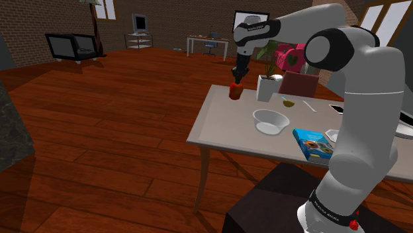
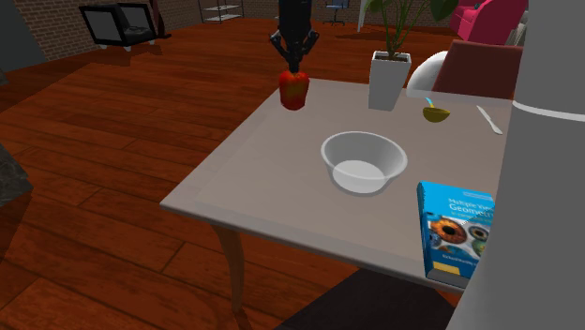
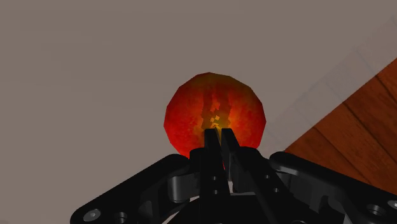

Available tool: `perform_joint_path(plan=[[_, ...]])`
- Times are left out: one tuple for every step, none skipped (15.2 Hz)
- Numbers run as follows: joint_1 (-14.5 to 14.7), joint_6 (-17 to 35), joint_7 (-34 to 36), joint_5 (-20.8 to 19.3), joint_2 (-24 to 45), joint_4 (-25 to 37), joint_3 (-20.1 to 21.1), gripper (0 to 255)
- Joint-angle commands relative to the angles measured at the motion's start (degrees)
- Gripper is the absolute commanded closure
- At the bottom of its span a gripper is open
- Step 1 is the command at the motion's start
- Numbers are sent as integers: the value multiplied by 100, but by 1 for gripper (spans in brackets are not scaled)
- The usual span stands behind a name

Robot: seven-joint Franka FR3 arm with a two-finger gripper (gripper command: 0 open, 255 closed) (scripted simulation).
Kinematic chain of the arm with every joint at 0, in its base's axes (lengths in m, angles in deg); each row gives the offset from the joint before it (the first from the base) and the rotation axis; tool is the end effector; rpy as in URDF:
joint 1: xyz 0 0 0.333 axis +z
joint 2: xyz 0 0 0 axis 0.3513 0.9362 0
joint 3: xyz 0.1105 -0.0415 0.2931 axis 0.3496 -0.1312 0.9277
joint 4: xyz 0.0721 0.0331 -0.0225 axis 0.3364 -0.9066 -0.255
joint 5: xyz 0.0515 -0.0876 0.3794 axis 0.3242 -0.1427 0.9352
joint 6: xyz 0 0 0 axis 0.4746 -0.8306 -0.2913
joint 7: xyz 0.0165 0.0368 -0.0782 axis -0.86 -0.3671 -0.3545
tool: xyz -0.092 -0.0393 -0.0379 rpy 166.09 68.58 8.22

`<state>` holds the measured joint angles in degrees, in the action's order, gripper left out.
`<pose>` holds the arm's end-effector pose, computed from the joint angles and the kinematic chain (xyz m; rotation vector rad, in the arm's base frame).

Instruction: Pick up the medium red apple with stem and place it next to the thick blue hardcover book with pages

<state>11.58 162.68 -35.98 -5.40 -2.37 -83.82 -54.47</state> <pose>0.6382 -0.2111 0.5104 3.1050 -0.2191 0.1370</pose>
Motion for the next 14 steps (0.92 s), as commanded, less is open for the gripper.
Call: perform_joint_path(plan=[[-4,-170,6,-3,-4,164,-2,255],[-7,-249,7,-2,2,249,-3,255],[-12,-330,8,-2,9,337,-4,255],[-16,-411,8,0,18,427,-5,255],[-21,-494,9,1,29,521,-6,255],[-26,-577,9,3,42,617,-7,255],[-31,-662,10,6,56,716,-8,255],[-37,-748,10,9,73,819,-8,255],[-44,-835,10,12,92,925,-9,255],[-51,-923,10,16,114,1034,-10,255],[-58,-1013,9,21,137,1148,-10,255],[-67,-1105,9,26,164,1266,-11,255],[-70,-1140,9,28,175,1312,-11,255],[-62,-1004,-34,-15,-111,893,-34,255]])
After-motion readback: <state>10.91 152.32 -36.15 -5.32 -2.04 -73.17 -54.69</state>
